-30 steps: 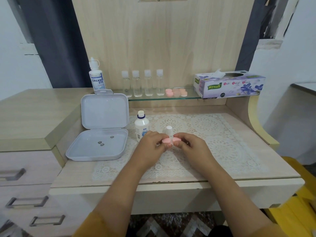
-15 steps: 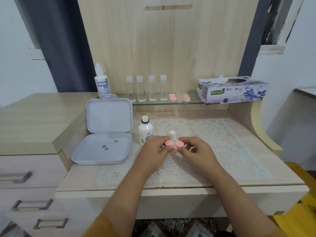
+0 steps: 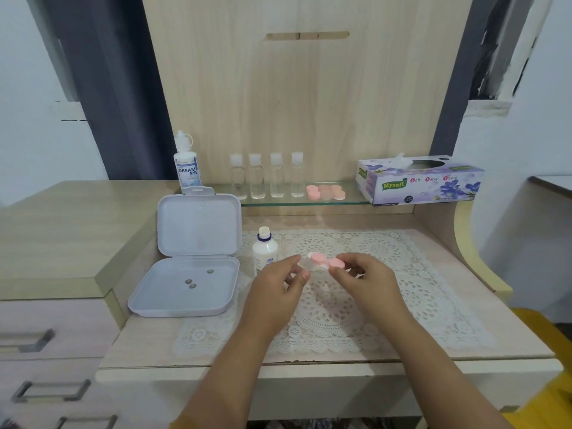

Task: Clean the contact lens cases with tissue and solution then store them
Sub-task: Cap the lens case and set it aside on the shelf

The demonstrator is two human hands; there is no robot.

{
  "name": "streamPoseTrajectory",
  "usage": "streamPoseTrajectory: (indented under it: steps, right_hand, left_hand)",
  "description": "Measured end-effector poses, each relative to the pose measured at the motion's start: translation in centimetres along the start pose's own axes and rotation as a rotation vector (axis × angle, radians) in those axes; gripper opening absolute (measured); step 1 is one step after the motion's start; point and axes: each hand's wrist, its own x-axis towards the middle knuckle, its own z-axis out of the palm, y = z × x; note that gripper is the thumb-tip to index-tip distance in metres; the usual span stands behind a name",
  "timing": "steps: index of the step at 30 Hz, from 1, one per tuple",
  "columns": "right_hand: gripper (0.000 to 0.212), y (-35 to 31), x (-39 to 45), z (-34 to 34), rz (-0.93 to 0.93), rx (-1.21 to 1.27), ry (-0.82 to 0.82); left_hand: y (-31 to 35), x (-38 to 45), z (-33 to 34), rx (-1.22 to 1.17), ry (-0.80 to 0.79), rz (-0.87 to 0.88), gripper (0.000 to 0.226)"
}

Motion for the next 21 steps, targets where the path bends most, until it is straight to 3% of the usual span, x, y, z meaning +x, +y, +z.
streamPoseTrajectory:
  steps: [14, 21]
  right_hand:
    - [0.025, -0.9, 8.4, -0.9, -0.027, -0.089, 0.371]
    - [0.026, -1.0, 11.6, 0.1, -0.045, -0.306, 0.469]
  left_hand:
    - [0.0, 0.0, -0.1, 0.001, -0.010, -0.025, 0.032]
    - [-0.2, 0.1, 0.1, 0.013, -0.025, -0.015, 0.032]
